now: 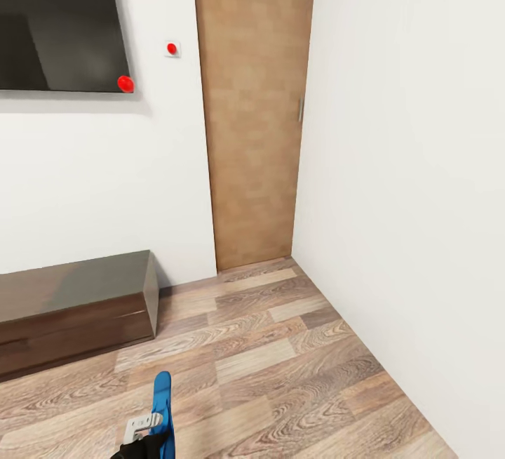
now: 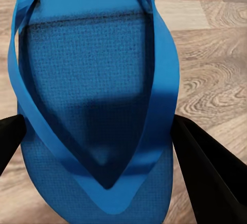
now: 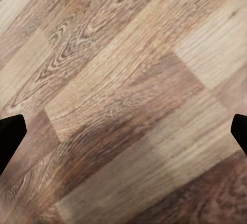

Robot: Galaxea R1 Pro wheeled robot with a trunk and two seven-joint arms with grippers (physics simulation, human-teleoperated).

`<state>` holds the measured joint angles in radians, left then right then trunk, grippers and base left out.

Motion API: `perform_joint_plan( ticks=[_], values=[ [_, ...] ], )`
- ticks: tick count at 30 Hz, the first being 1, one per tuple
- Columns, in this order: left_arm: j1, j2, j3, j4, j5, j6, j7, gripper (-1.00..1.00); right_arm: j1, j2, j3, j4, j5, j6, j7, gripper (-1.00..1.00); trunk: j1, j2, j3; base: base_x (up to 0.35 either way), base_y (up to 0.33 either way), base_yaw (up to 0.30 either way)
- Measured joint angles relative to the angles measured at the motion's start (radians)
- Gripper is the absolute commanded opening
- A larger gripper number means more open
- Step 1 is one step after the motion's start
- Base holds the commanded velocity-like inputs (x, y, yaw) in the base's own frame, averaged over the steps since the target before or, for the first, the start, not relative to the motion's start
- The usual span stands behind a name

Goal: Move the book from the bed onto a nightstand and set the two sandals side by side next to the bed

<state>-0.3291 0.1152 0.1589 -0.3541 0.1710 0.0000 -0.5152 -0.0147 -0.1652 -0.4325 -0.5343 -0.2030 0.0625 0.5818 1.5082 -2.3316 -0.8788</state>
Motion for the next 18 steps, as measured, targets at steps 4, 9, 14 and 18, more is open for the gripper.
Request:
perform_joint_plan(
  ticks=[4, 9, 14, 18],
  values=[
    [0.000, 0.000, 0.000, 0.000, 0.000, 0.000, 0.000, -1.00, 0.000, 0.000, 0.000, 0.000, 0.000, 0.000, 0.000, 1.00, 0.000, 0.000, -0.006, 0.000, 0.000, -0.001],
    [0.000, 0.000, 0.000, 0.000, 0.000, 0.000, 0.000, -1.00, 0.000, 0.000, 0.000, 0.000, 0.000, 0.000, 0.000, 1.00, 0.000, 0.000, -0.013, 0.000, 0.000, 0.000],
    [0.000, 0.000, 0.000, 0.000, 0.000, 0.000, 0.000, -1.00, 0.000, 0.001, 0.000, 0.000, 0.000, 0.000, 0.000, 1.00, 0.000, 0.000, -0.016, 0.000, 0.000, 0.000],
    [0.000, 0.000, 0.000, 0.000, 0.000, 0.000, 0.000, -1.00, 0.000, 0.001, 0.000, 0.000, 0.000, 0.000, 0.000, 1.00, 0.000, 0.000, -0.016, 0.000, 0.000, -0.092]
  ],
)
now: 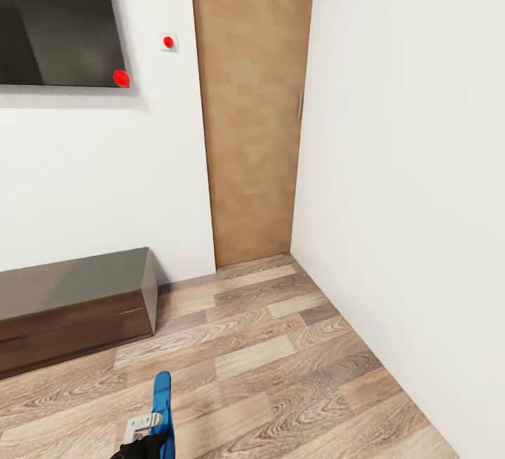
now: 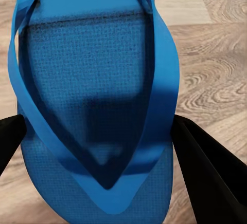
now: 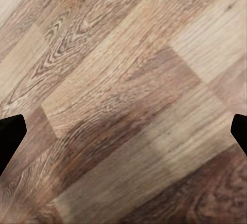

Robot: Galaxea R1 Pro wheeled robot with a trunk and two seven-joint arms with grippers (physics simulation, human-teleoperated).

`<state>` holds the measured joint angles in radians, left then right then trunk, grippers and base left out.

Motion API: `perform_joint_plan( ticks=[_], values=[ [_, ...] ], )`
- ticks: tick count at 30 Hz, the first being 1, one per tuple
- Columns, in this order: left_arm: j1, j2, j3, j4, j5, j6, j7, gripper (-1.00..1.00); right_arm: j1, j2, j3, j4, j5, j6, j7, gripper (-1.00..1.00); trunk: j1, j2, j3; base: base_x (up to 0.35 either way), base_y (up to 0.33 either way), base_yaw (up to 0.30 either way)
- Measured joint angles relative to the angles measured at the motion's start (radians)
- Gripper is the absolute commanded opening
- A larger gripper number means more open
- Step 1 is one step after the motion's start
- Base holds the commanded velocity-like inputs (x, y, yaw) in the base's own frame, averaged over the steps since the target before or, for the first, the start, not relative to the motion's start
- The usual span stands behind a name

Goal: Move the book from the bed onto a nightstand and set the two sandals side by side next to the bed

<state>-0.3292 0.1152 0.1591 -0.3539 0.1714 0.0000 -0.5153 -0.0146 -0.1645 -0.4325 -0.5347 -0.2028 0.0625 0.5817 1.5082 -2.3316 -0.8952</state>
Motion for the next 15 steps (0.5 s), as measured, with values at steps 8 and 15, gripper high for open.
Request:
perform_joint_plan(
  ticks=[8, 15],
  values=[
    [0.000, 0.000, 0.000, 0.000, 0.000, 0.000, 0.000, -1.00, 0.000, 0.000, 0.000, -0.001, 0.001, -0.001, 0.000, 1.00, 0.000, 0.000, 0.005, 0.000, 0.000, -0.254],
    [0.000, 0.000, 0.000, 0.000, 0.000, 0.000, 0.000, -1.00, 0.000, 0.000, 0.000, -0.001, 0.001, -0.001, 0.000, 1.00, 0.000, 0.000, 0.007, 0.000, 0.000, -0.297]
  ],
)
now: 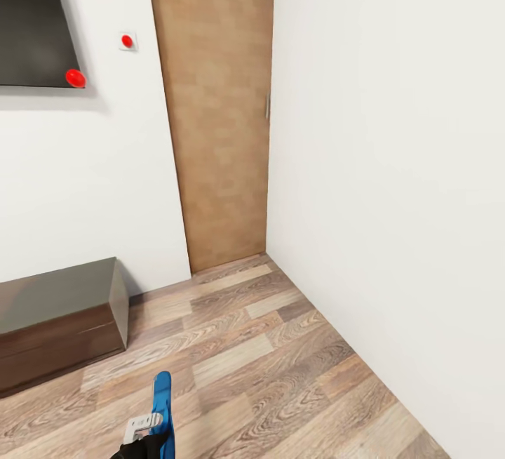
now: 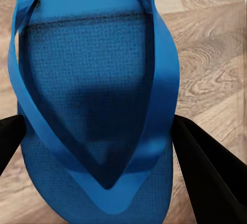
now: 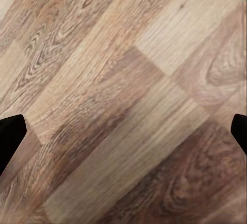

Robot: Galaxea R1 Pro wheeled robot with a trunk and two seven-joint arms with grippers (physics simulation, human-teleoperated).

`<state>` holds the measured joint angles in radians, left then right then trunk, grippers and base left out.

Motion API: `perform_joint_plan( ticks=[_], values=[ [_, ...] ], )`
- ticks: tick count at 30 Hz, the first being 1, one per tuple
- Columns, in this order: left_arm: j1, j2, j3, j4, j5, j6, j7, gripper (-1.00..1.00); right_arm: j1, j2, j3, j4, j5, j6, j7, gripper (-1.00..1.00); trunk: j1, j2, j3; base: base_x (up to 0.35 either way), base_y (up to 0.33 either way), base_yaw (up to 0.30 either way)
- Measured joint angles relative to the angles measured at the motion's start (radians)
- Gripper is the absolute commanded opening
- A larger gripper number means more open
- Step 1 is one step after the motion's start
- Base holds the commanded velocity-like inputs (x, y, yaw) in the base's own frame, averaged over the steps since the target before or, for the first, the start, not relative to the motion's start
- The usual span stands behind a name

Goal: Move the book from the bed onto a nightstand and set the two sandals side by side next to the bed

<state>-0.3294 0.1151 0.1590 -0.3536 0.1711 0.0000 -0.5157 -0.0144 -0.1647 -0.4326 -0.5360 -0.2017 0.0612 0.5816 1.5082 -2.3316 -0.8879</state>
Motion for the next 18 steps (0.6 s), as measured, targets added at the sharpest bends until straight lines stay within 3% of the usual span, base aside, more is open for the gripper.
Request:
perform_joint_plan(
  ticks=[18],
  values=[
    [0.000, 0.000, 0.000, 0.000, 0.000, 0.000, 0.000, -1.00, 0.000, 0.000, 0.000, 0.000, 0.000, 0.000, -0.002, 1.00, 0.000, 0.000, 0.007, 0.000, 0.000, -0.288]
  ],
)
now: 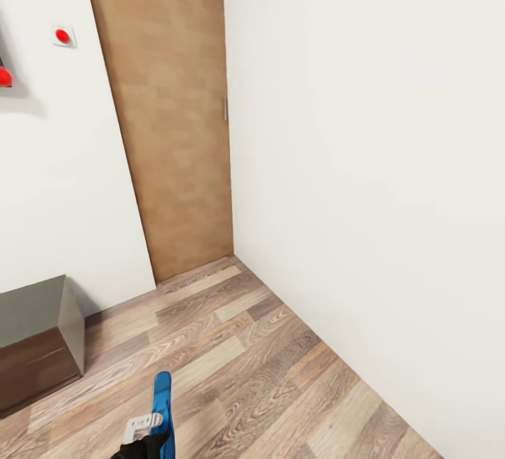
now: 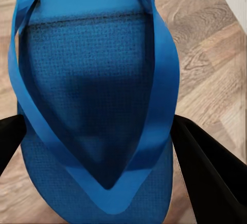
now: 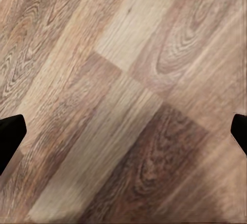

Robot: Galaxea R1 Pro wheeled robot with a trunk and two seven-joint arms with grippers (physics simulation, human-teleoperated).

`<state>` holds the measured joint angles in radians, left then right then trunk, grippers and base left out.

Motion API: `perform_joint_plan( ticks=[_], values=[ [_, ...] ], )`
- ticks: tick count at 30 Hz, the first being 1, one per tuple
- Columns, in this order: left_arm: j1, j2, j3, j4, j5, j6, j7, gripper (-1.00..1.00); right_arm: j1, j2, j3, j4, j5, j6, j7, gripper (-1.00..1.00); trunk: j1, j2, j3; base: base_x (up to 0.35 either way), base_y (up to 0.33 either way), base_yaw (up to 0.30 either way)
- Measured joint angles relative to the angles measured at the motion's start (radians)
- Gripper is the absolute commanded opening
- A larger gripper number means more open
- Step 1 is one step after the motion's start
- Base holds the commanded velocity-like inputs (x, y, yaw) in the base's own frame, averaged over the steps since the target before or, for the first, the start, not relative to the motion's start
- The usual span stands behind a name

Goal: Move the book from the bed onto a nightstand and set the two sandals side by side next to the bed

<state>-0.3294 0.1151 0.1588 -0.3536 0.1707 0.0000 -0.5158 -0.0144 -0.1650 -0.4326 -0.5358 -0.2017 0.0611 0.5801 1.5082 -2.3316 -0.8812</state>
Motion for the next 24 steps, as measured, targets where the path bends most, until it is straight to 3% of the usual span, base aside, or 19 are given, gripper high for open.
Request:
perform_joint_plan(
  ticks=[24],
  values=[
    [0.000, 0.000, 0.000, 0.000, -0.001, 0.000, 0.000, -1.00, 0.000, 0.001, 0.000, 0.000, 0.000, 0.000, 0.000, 1.00, 0.000, 0.000, 0.009, 0.000, 0.000, -0.278]
  ],
)
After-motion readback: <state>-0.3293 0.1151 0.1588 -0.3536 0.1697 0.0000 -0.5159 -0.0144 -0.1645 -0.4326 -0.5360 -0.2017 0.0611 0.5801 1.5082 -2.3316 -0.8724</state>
